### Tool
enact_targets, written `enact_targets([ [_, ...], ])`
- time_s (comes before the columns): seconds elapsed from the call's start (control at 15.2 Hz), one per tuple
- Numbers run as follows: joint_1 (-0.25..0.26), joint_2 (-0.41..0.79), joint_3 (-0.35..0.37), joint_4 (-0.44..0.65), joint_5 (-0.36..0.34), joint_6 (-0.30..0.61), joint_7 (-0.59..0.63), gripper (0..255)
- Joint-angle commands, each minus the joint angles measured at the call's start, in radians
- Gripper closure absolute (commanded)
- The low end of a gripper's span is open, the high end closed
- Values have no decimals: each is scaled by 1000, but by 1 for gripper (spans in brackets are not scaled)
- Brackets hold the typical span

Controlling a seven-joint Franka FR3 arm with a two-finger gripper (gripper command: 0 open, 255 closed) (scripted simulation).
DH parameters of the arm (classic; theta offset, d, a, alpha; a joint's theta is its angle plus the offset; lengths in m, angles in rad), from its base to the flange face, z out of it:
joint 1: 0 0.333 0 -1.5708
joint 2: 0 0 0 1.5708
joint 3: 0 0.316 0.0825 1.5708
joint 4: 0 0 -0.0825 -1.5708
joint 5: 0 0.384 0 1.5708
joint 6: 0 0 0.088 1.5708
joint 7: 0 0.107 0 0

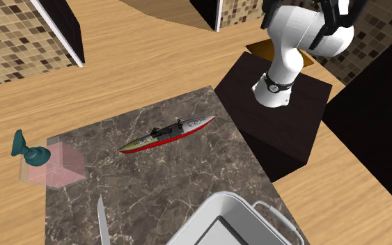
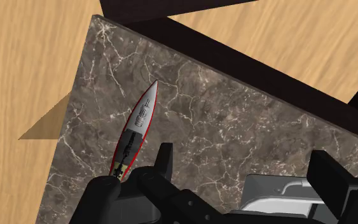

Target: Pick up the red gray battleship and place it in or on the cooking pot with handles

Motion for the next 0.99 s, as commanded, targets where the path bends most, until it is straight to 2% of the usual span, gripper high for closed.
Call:
enact_targets([
  [0.0,0,0,0,0,0,0,0,0],
  [0.46,-31,159,-67,-50,-40,179,-38,0],
  [0.92,-58,363,-135,-45,-60,347,-77,0],
])
